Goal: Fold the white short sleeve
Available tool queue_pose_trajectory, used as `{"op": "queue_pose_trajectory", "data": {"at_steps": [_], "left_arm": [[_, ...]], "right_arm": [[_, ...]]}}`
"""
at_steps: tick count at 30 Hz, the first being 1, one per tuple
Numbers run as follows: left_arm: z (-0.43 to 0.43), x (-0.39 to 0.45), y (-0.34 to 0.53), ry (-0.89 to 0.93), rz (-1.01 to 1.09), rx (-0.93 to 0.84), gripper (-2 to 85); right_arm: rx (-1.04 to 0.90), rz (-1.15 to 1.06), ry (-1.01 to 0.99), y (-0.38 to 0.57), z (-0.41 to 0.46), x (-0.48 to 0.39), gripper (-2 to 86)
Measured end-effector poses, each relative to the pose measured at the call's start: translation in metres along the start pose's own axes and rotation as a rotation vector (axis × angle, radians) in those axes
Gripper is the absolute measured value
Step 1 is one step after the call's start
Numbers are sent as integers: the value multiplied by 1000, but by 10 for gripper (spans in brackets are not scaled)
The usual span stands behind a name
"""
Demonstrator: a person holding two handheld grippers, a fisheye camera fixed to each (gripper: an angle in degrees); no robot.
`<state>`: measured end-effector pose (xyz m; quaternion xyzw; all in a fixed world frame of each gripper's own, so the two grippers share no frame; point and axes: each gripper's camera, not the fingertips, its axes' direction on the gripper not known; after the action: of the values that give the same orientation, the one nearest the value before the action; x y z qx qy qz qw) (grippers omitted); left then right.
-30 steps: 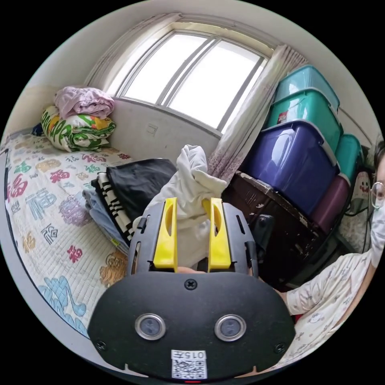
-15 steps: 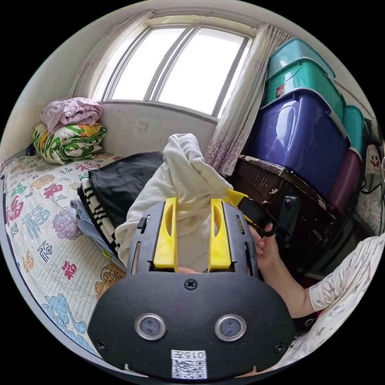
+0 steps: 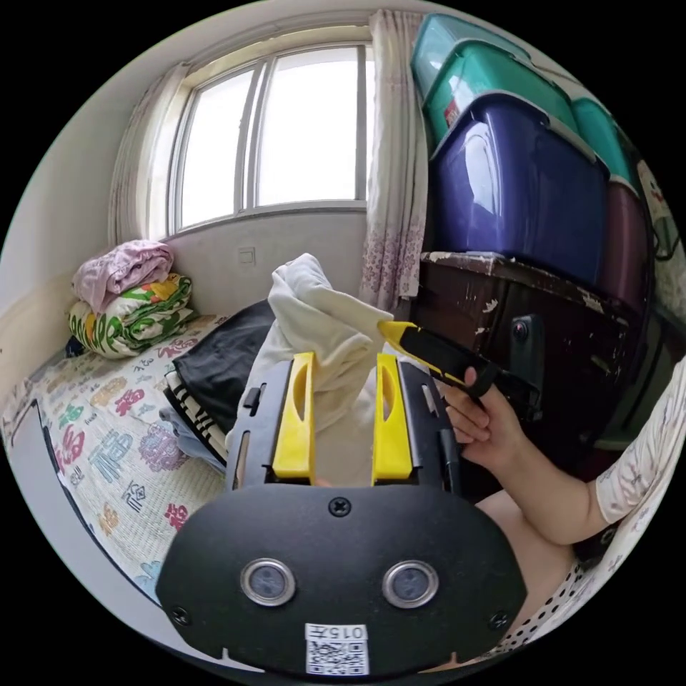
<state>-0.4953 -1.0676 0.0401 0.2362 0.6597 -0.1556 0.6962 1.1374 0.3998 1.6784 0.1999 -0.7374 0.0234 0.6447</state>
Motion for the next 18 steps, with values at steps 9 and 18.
{"op": "queue_pose_trajectory", "data": {"at_steps": [9, 18], "left_arm": [[-26, 13, 50, 16, -91, 30, 64], [-72, 25, 155, 45, -190, 80, 16]], "right_arm": [[19, -33, -13, 54, 32, 55, 91], [-28, -97, 11, 124, 80, 99, 20]]}}
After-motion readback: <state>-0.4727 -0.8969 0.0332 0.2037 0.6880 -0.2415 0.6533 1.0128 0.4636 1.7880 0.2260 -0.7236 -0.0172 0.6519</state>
